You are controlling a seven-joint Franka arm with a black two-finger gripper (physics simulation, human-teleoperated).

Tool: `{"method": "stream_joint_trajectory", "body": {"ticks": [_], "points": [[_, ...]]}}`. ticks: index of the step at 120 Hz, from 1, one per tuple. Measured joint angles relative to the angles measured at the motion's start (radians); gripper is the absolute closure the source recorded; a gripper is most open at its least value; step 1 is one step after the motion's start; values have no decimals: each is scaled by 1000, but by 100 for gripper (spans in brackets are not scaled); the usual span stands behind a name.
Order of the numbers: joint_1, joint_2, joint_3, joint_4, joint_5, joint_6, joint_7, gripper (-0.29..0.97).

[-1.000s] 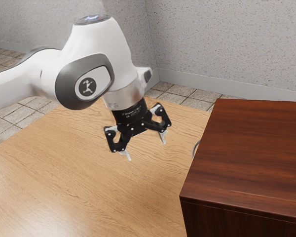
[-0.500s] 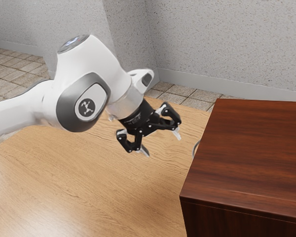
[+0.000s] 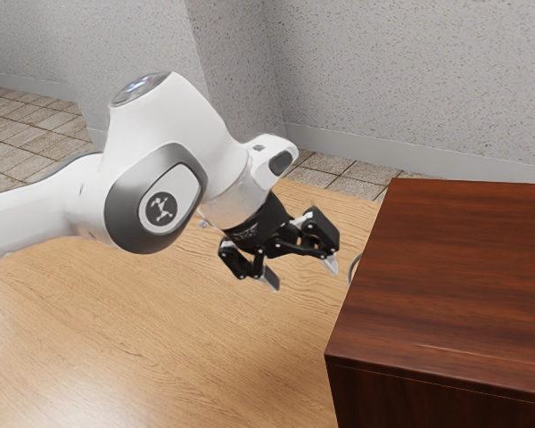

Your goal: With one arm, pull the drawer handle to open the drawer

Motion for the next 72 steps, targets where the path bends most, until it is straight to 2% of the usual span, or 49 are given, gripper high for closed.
{"method": "stream_joint_trajectory", "body": {"ticks": [72], "points": [[9,92,-24,84,22,13,120,3]]}}
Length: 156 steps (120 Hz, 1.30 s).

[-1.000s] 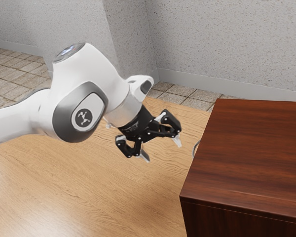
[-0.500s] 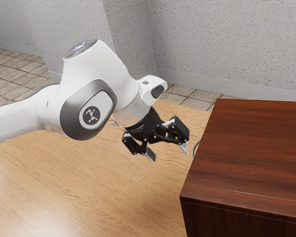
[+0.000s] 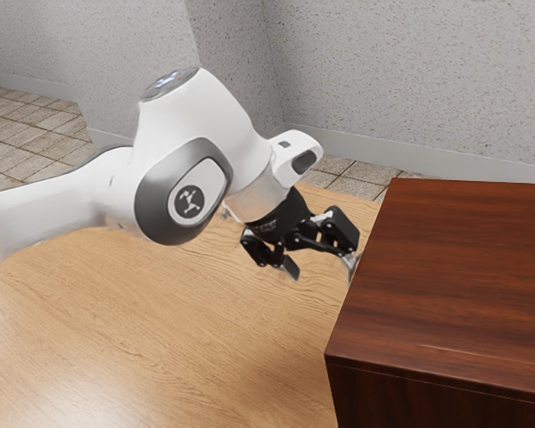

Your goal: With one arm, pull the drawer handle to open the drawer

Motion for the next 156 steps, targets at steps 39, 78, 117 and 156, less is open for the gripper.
{"method": "stream_joint_trajectory", "body": {"ticks": [39,78,117,156], "points": [[-1,13,0,1,1,5,31,8],[-9,21,-3,-6,6,25,47,17],[-15,26,5,-13,14,35,52,26],[2,19,-1,-15,37,37,42,31]]}}
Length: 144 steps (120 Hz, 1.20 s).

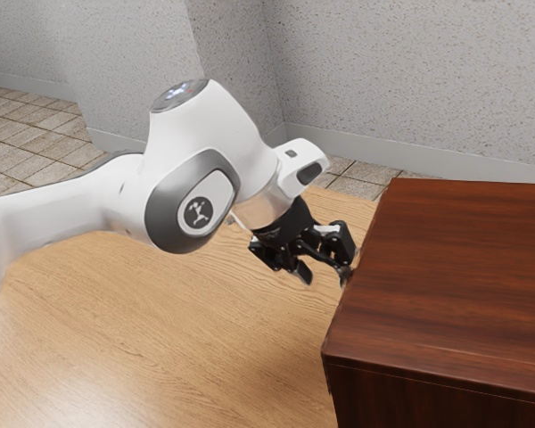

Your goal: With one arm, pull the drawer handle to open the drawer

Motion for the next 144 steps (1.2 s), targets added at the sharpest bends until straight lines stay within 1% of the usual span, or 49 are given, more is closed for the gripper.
{"method": "stream_joint_trajectory", "body": {"ticks": [50,78,106,144], "points": [[21,-23,-2,-16,6,0,7,31],[51,-38,-3,-36,12,0,5,31],[98,-44,-27,-41,10,0,6,31],[102,-43,-29,-41,16,-1,8,31]]}}
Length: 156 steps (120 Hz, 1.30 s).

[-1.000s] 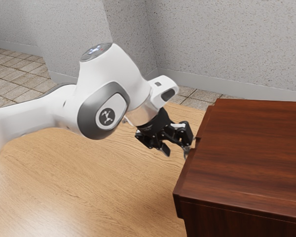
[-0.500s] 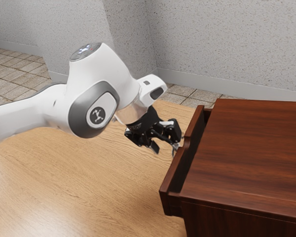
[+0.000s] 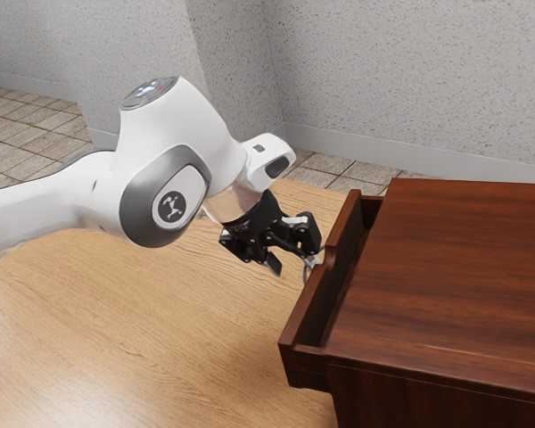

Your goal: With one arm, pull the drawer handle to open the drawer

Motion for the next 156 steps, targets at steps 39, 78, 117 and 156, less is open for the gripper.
{"method": "stream_joint_trajectory", "body": {"ticks": [39,78,117,156], "points": [[22,-25,-1,-22,18,0,-2,31],[87,-80,-2,-89,10,0,-3,31],[114,-98,-2,-111,10,1,-6,31],[141,-120,-3,-128,3,1,2,31]]}}
